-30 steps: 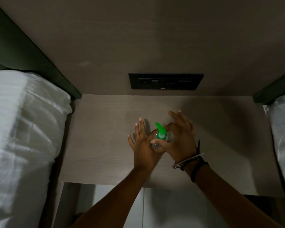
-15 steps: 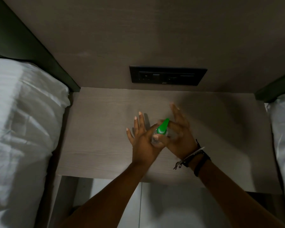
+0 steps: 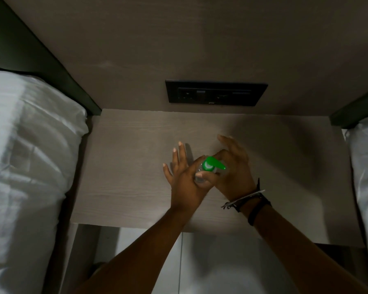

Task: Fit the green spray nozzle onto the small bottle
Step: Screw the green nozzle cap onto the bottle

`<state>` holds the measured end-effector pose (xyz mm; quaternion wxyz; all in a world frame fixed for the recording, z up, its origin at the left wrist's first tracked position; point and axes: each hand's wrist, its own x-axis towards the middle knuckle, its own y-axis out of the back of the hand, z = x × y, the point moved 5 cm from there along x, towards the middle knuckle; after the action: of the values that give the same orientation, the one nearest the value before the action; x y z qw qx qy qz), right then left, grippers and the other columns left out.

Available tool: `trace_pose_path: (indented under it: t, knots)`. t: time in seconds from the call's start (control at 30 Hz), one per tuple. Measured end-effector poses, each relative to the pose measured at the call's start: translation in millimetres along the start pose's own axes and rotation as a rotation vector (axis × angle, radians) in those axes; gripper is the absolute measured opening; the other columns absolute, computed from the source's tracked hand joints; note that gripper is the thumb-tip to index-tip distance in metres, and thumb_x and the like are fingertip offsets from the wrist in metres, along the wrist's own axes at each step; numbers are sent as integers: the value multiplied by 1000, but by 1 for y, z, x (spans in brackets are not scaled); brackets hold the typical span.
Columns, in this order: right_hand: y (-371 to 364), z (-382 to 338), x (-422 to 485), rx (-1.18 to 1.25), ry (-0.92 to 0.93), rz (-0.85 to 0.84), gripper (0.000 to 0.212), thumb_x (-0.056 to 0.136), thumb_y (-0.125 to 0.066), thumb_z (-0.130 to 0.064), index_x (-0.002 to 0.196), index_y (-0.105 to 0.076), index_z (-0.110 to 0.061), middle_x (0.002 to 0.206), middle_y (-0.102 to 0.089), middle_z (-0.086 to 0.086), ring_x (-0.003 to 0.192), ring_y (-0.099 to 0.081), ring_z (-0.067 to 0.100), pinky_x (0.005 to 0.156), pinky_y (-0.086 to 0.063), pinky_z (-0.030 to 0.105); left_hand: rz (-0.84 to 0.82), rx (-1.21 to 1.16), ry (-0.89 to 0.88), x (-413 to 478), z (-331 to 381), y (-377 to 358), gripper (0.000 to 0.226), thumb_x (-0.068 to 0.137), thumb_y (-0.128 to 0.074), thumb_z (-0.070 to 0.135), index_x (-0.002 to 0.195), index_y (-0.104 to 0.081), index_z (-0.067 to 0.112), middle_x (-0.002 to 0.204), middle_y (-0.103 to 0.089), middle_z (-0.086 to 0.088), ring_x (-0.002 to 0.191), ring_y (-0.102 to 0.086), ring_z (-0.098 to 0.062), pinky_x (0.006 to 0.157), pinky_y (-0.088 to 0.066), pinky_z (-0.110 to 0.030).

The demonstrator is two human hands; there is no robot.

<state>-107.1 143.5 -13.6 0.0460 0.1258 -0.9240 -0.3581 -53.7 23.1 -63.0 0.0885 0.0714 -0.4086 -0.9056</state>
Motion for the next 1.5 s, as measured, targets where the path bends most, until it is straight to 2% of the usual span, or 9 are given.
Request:
trace_pose_path:
  t: [0.1,0.23,0.37,0.53,0.67,0.93,1.1,1.33,1.5]
  knots:
    - [-10,-1,-3,-33,11,-107,73,54,-77,-56,117,-52,-29,157,-18,5,143,-16,25,115,-18,52,-20,20,0,1,-5,-1,51,85,-57,51,135,-49,39,163,11,-2,149,17,-21,116,12,-59]
    - [-1,0,-1,50,45,-68,35,67,-79,-28,99,-68,-21,149,-37,8,140,-25,32,111,-23,63,-3,-5,-16,1,0,0,59,76,-41,70,126,-54,41,163,10,3,150,15,-18,115,20,-47]
    - [2,-8,0,-83,73,43,34,60,-83,-38,89,-68,-26,144,-44,2,139,-27,27,110,-25,60,42,-21,3,2,-2,1,54,78,-35,63,121,-57,40,164,2,-2,151,10,-20,117,13,-54]
    - [-3,-7,-4,-61,62,-132,61,68,-67,-49,124,-53,-31,157,-20,3,144,-16,27,115,-17,57,3,-10,-15,1,-3,1,58,79,-42,64,131,-51,41,164,4,-3,150,12,-22,117,12,-57]
    - [5,-5,-5,-44,87,-102,35,75,-71,-24,109,-64,-22,151,-34,5,142,-20,32,109,-21,66,-13,-28,-11,1,3,1,64,73,-43,72,125,-56,37,163,6,1,149,14,-18,115,17,-48]
    - [4,-17,-13,-193,-107,212,37,57,-77,-47,80,-65,-22,134,-50,5,130,-35,29,104,-31,52,9,-72,23,1,-4,-5,11,82,-69,34,89,-64,27,164,0,-1,150,11,-21,118,10,-56]
    - [-3,-5,-9,-75,-9,-98,67,67,-67,-49,127,-48,-26,154,-25,8,141,-21,29,115,-19,53,-17,-71,-14,4,-5,-3,47,85,-56,48,125,-59,24,164,1,-1,150,10,-21,118,10,-57]
    - [4,-7,0,-71,-8,64,41,53,-83,-44,85,-68,-23,134,-52,0,134,-34,24,108,-29,55,-57,-125,-33,9,-4,-1,55,72,-44,67,126,-36,56,163,1,4,150,7,-20,115,12,-51]
    - [-5,0,3,1,-23,-125,69,60,-83,-38,118,-53,-15,144,-38,12,137,-29,27,113,-29,51,-147,-275,36,13,-9,-4,54,79,-52,60,131,-45,48,162,0,12,148,11,-5,117,20,-44]
